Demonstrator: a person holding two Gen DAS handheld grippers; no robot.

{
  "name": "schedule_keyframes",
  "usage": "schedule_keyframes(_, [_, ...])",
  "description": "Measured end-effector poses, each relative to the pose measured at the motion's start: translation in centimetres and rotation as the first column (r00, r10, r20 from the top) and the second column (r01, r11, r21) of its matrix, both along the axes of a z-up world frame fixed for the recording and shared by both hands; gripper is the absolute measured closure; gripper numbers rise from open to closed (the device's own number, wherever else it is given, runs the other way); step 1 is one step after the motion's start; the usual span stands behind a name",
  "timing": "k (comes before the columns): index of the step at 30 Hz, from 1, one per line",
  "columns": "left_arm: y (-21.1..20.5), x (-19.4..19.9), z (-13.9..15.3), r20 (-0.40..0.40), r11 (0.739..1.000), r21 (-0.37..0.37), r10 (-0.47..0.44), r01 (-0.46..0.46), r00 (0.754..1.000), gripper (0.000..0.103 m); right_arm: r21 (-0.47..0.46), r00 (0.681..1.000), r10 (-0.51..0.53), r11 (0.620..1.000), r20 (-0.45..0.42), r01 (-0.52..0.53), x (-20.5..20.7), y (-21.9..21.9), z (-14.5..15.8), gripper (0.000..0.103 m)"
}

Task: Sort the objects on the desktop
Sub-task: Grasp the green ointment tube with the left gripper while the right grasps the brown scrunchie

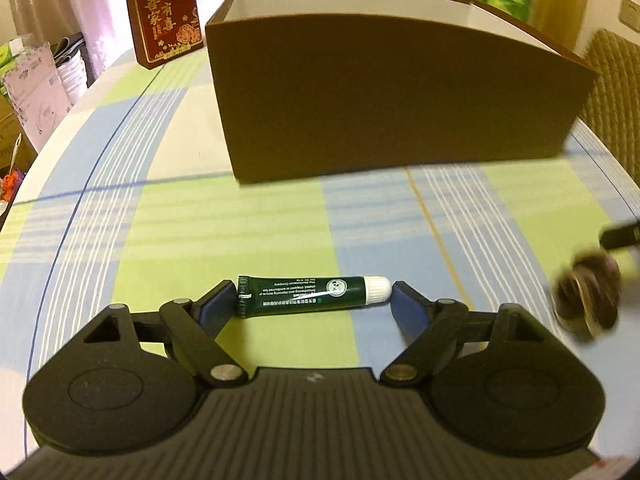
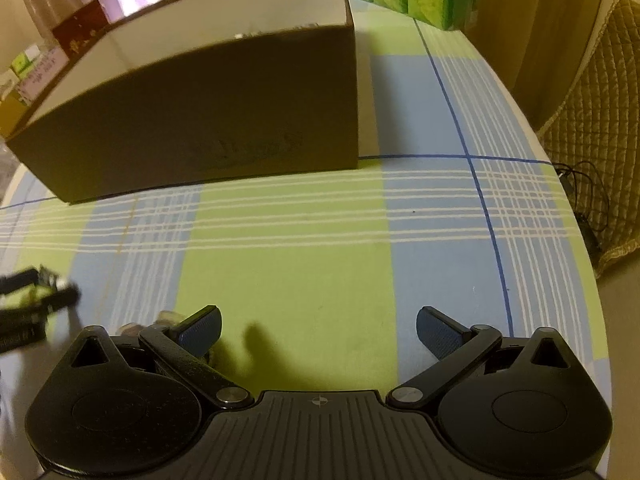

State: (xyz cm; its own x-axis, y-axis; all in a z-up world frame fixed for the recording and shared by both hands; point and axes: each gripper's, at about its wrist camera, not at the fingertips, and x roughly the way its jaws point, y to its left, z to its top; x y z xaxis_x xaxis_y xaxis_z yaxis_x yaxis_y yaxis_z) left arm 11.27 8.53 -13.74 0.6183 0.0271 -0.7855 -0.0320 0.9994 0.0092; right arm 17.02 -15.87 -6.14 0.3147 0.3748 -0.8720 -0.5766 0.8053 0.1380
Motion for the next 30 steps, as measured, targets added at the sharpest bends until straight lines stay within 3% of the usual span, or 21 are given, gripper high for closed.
schedule_keyframes(7, [-0.7, -2.6, 0.3, -0.037, 0.999, -0.002, -0.039, 0.039, 0.999, 0.022, 0.047, 0.999, 0.047, 0.998, 0.003, -0.047, -1.8, -0.3, 0.9, 0.002])
schedule_keyframes(12, [-1.1, -3.8, 0.3, -0.056, 0.999, -0.002, -0.04, 0.04, 0.998, 0.022, 0.096, 0.991, 0.135, 0.986, -0.007, -0.134, -3.6, 0.5, 1.1, 0.002])
schedule_keyframes(22, [-1.5, -3.6, 0.6, -0.088, 1.0, 0.001, -0.007, 0.008, 0.996, 0.021, 0.061, 0.956, 0.293, 0.954, 0.018, -0.293, -6.3, 4.2, -0.9, 0.003])
schedule_keyframes(27, [-1.6, -3.7, 0.6, -0.083, 1.0, 0.004, 0.003, -0.003, 0.997, 0.021, 0.034, 0.941, 0.336, 0.941, 0.037, -0.337, -6.6, 5.1, -2.0, 0.022])
schedule_keyframes(30, [-1.7, -3.8, 0.5, -0.079, 1.0, 0.005, 0.007, -0.007, 0.997, 0.021, 0.016, 0.93, 0.361, 0.932, 0.073, -0.363, -6.9, 5.0, -2.0, 0.045])
